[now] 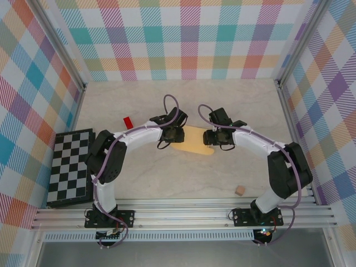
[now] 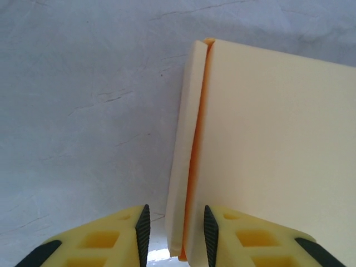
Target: Fold the paper box
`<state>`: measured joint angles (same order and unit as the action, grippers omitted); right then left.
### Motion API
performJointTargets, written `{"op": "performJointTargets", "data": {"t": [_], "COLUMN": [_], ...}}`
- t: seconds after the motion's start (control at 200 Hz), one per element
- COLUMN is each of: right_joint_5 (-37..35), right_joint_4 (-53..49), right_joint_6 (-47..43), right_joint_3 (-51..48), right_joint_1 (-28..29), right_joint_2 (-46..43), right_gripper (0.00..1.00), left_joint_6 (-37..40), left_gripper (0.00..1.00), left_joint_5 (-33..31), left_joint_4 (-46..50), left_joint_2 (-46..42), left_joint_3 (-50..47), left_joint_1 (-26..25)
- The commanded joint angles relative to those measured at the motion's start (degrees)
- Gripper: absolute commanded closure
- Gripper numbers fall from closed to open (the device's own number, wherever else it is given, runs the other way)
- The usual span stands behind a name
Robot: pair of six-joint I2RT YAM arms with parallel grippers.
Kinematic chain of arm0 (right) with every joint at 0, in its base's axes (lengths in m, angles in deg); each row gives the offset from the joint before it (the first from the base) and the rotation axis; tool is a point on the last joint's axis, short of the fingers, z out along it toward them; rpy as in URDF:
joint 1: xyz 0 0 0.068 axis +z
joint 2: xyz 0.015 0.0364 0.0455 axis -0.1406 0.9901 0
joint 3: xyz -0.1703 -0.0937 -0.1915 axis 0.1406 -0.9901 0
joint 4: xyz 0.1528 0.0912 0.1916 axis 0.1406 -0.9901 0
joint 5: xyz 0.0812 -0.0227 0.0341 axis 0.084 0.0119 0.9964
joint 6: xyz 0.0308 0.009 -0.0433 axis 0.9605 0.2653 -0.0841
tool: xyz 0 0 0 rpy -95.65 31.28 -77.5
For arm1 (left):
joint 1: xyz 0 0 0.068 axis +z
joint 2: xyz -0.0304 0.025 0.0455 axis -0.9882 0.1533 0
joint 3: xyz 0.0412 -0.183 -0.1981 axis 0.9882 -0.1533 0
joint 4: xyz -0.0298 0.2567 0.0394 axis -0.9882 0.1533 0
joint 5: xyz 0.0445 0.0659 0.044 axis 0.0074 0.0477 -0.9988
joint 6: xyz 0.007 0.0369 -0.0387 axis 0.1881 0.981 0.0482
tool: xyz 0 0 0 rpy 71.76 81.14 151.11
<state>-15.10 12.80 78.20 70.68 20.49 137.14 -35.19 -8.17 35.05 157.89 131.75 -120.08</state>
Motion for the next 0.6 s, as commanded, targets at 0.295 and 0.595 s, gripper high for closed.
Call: {"op": "performJointTargets", "data": {"t": [0.295, 0.595], "right_joint_5": [4.6, 3.0], "right_joint_4": [-1.5, -0.6], "right_joint_6": [0.7, 1.7], "right_joint_3": [1.8, 1.0], "right_joint_1": [-0.2, -1.1], "right_joint_2": [2.2, 7.5], "right_gripper": [0.46, 0.47], "left_joint_6": [3.0, 3.2], "left_gripper": [0.67, 0.69], "left_joint_5": [-1.4, -1.7], "left_joint_4": [4.1, 4.6], "left_joint_2": [2.7, 1.9], "left_joint_3": [2.9, 2.2], "left_joint_1": [0.6, 0.6]}}
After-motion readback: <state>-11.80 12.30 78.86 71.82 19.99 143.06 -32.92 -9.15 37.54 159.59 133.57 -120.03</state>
